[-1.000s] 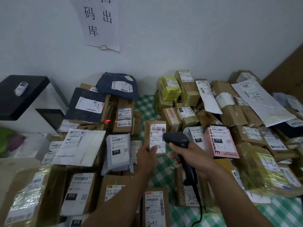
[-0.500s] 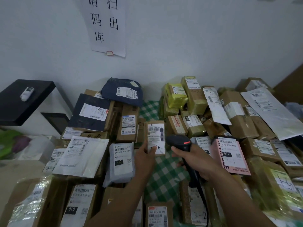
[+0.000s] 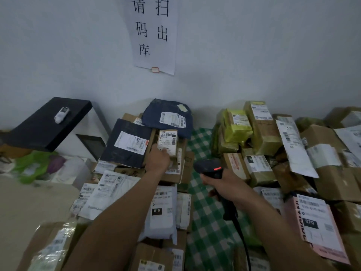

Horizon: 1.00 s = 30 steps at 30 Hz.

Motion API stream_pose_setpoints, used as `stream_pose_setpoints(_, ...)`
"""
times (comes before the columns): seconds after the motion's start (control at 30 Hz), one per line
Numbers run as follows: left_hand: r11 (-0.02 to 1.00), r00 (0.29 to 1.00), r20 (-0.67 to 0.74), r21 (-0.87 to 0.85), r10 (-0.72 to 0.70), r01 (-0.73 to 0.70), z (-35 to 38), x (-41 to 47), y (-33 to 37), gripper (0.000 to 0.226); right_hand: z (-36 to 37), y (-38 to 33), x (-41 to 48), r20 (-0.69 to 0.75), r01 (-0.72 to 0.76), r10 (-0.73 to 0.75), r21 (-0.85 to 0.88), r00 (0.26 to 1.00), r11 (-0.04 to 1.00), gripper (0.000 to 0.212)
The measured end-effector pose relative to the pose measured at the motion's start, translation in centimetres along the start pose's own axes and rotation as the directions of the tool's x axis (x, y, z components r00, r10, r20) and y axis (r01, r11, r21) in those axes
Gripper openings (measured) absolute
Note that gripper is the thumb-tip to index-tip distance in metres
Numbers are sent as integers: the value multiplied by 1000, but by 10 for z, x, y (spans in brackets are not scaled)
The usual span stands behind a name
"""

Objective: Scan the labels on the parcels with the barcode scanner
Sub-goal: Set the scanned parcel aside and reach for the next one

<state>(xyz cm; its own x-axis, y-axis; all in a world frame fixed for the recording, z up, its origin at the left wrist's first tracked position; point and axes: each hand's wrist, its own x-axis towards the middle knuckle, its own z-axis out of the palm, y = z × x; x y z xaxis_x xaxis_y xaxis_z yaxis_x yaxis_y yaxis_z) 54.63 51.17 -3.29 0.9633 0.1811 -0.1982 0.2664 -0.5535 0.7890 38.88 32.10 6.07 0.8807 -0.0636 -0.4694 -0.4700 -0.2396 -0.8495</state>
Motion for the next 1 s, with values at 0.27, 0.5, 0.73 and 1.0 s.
stream_pose_setpoints(0.27, 770, 937, 119, 542, 327, -338, 16, -20, -4, 69, 3, 9, 10, 11, -46, 46, 34, 999, 998, 9)
stream_pose_setpoints(0.5, 707, 919, 166, 595, 358, -383, 11, 7, -5, 76, -6, 14, 1, -30, -38, 40, 63, 999, 997, 15)
stream_pose_setpoints(0.73, 699, 828, 130, 474, 545, -535, 31, -31, -9, 73, -22, 26, -30, -124, -31, 46, 120, 991, 992, 19)
stream_pose_setpoints(1.0, 858, 771, 441, 3, 460, -514, 101, -125, 5, 52, -54, 65, -78, -249, -66, 125, 230, 960, 971, 12)
